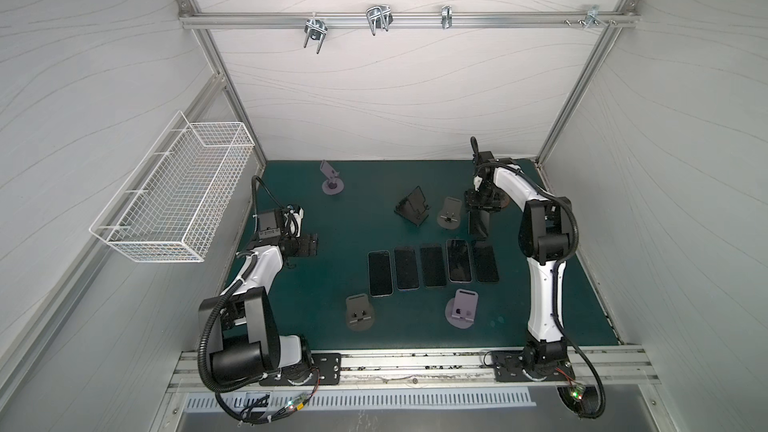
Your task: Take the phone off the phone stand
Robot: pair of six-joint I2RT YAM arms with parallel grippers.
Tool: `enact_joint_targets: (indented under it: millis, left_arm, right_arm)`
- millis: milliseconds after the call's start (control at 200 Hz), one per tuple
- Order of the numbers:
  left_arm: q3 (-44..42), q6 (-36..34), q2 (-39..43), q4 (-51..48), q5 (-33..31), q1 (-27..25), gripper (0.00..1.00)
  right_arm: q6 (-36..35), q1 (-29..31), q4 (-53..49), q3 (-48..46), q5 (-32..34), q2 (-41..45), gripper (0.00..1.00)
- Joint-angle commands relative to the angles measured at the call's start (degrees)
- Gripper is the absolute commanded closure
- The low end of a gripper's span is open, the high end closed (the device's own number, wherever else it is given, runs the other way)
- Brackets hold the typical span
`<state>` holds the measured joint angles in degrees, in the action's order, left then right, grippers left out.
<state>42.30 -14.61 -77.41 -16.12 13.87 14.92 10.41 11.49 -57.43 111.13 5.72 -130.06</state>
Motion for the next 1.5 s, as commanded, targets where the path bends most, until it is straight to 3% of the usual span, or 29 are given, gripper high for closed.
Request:
enact_joint_targets:
  millis: [0, 555, 1496]
  left_arm:
    - [2.4, -0.9, -0.6, 0.3, -0.2, 0.2, 0.12]
    - [1.9, -0.9, 0.2, 0.7, 0.0, 0.2, 0.12]
    - [2.3, -0.9, -0.3, 0.2, 0.0, 0.2, 0.12]
  right_arm:
    - [-1.9, -0.3, -1.5, 1.2, -1.0, -1.4, 0.32]
    - [-5.1, -0.3, -1.7, 3.8, 2.5, -7.4, 0.30]
    - [-7.7, -0.3, -2.8, 2.6, -1.3, -9.4, 0.21]
